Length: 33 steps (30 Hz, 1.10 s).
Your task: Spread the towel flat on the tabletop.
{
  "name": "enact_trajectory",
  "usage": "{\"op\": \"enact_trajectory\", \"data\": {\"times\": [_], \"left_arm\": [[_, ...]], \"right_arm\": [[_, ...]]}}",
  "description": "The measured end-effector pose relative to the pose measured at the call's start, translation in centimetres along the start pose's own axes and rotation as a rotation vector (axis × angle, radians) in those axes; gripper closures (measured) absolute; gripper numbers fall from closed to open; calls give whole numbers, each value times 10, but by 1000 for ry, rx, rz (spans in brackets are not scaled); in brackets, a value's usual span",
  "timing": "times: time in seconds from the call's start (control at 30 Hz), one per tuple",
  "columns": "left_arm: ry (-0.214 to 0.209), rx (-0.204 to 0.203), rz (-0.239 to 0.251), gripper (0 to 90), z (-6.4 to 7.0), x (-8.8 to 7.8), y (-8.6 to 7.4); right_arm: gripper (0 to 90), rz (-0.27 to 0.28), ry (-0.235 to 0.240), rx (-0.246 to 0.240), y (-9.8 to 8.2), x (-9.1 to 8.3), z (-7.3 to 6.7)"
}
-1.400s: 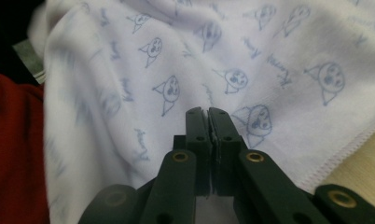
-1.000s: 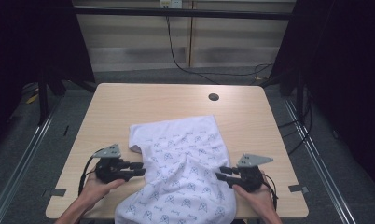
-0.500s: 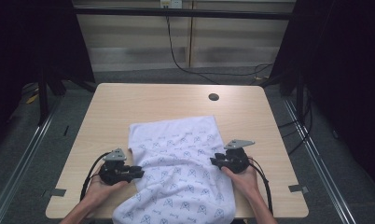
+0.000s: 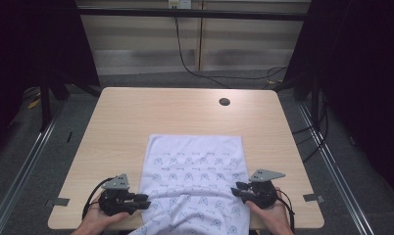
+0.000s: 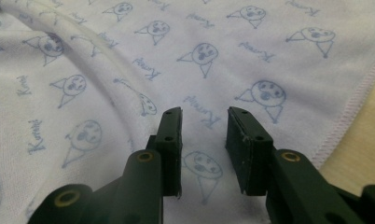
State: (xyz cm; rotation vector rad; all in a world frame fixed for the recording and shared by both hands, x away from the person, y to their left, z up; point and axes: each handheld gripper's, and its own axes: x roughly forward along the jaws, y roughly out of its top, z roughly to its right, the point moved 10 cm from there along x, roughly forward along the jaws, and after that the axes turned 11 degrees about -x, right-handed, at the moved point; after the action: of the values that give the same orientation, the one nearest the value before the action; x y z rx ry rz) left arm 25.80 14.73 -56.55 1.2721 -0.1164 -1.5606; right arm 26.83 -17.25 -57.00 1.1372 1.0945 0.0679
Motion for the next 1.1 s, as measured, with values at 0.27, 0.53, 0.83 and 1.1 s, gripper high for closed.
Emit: {"op": "enact_trajectory", "data": {"times": [0.27,0.53,0.83,1.1], "left_arm": [[22,3,103,633,-21,5,51],[104,-73,137,626,-70,25,79],[137,-47,105,642,-71,23,65],[132,-43,95,643,-54,14,45]], "right_arm": [[571,12,-3,-21,14,4,3],[541,37,-17,-5,38,23,29],[535,-2,-1,15,34,39,27],[555,-32,43,-10,27,30,13]]}}
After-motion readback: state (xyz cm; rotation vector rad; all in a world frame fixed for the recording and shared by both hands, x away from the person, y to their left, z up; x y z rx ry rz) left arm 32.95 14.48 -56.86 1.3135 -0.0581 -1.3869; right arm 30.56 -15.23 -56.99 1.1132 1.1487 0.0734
